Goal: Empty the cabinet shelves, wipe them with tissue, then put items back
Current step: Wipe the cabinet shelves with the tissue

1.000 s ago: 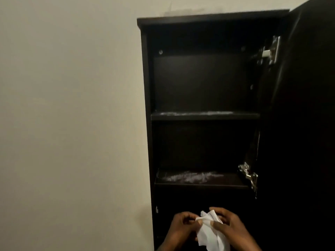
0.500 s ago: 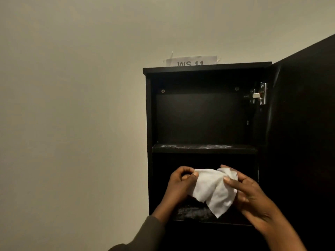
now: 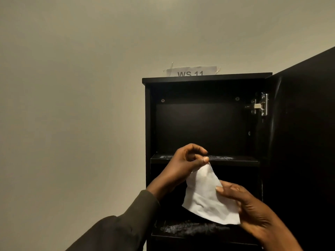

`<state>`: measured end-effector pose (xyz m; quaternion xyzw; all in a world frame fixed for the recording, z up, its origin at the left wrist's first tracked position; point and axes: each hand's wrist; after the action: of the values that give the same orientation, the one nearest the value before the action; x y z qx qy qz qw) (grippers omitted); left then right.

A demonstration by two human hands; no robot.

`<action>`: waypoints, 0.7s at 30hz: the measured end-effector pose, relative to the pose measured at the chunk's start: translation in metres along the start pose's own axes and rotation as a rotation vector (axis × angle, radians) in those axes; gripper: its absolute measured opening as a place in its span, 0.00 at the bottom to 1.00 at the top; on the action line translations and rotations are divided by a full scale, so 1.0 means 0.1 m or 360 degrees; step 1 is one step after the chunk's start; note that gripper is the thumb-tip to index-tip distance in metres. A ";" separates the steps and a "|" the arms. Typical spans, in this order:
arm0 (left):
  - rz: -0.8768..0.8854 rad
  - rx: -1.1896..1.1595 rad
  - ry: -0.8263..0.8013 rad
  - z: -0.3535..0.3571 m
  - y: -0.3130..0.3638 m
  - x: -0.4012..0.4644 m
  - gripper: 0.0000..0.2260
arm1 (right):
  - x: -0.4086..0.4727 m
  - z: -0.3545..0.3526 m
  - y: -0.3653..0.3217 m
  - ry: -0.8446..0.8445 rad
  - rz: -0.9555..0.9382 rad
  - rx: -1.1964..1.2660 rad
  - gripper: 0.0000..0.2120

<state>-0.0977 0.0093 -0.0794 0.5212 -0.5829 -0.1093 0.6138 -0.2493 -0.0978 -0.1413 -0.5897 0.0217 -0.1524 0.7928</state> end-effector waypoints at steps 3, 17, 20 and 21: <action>0.0047 0.0087 -0.0221 -0.09 0.12 0.07 0.12 | 0.07 0.00 -0.07 0.0022 0.0053 -0.0176 0.25; 0.0034 0.0172 -0.0485 -0.55 0.15 0.12 0.30 | 0.24 0.31 -1.02 0.0709 -0.1124 -0.1364 0.32; 0.0144 0.0214 -0.0307 -0.53 0.14 0.11 0.23 | 0.27 0.43 -1.18 0.0693 -0.1178 -0.1586 0.33; 0.0190 0.0201 -0.0241 -0.53 0.14 0.11 0.20 | 0.27 0.47 -1.23 0.0668 -0.1187 -0.1645 0.33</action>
<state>-0.0567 0.0345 -0.0504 0.5134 -0.6632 -0.0746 0.5394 -0.2399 -0.0930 -0.0076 -0.8194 0.0404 -0.4977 0.2816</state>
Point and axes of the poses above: each hand's wrist, its own x-axis towards the middle knuckle, its own z-axis out of the palm, y = z × x, and after that the axes turned 5 degrees about z, right-handed
